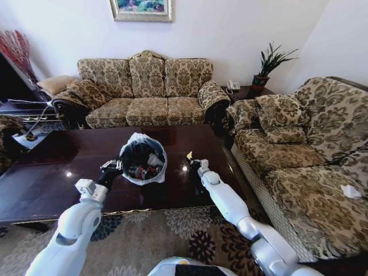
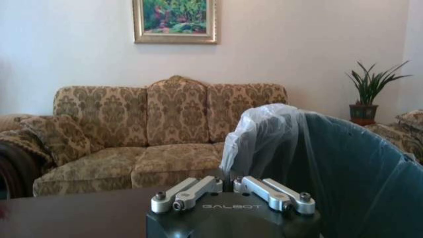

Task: Move to the front of the table and place the trash on the table into the trash bin.

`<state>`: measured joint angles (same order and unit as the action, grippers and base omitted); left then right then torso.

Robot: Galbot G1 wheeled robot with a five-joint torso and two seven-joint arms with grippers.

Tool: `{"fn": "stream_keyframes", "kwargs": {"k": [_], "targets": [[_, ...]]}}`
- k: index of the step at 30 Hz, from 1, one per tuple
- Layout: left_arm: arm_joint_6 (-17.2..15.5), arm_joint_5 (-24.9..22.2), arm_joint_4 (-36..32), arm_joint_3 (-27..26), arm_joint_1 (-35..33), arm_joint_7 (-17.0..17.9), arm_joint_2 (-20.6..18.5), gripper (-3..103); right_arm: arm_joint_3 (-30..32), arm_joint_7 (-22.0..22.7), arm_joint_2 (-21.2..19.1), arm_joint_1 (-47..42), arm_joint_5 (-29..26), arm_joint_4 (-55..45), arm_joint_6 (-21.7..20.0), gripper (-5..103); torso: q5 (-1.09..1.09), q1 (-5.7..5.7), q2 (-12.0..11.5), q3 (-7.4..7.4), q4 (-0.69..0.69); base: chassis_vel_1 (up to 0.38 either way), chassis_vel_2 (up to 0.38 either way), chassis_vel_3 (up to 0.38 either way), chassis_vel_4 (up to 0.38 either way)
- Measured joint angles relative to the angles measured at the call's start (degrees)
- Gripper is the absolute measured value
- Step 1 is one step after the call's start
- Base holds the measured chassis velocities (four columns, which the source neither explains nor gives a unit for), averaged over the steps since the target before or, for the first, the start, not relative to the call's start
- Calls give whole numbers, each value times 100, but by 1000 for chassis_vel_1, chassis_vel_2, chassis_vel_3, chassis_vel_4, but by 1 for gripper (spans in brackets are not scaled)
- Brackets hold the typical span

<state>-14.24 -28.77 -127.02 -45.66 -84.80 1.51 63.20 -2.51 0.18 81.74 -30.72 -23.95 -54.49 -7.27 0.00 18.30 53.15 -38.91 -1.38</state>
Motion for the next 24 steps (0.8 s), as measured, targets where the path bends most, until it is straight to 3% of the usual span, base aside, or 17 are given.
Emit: {"fn": "stream_keyframes", "kwargs": {"k": [8, 10, 12, 15, 17, 24], "targets": [[23, -6, 80, 6, 29, -47, -7, 2, 17, 78, -83, -17, 5, -265, -13, 36, 0, 0, 0, 0, 1, 0, 0, 0, 0], [30, -6, 116, 32, 47, -56, 4, 2, 20, 95, -3, 52, 16, -118, 3, 46, -1, 0, 0, 0, 1, 0, 0, 0, 0], [35, -5, 129, 42, 52, -62, 4, 2, 25, 98, 51, 88, 28, -30, 15, 46, 0, 0, 0, 0, 1, 0, 0, 0, 0], [41, -5, 159, 51, 79, -79, -18, 2, 33, 79, 269, 261, 116, 365, 127, 63, -1, 0, 0, 0, -1, 0, 0, 0, 0], [41, -5, 165, 51, 86, -81, -25, 2, 32, 72, 306, 290, 132, 417, 139, 63, 0, 0, 0, 0, -1, 0, 0, 0, 0], [52, -22, 261, 90, 188, -95, -89, 2, 85, 146, 530, 537, 259, 820, 191, 95, -1, 0, 0, 0, 0, 0, 0, 0, 0]]}}
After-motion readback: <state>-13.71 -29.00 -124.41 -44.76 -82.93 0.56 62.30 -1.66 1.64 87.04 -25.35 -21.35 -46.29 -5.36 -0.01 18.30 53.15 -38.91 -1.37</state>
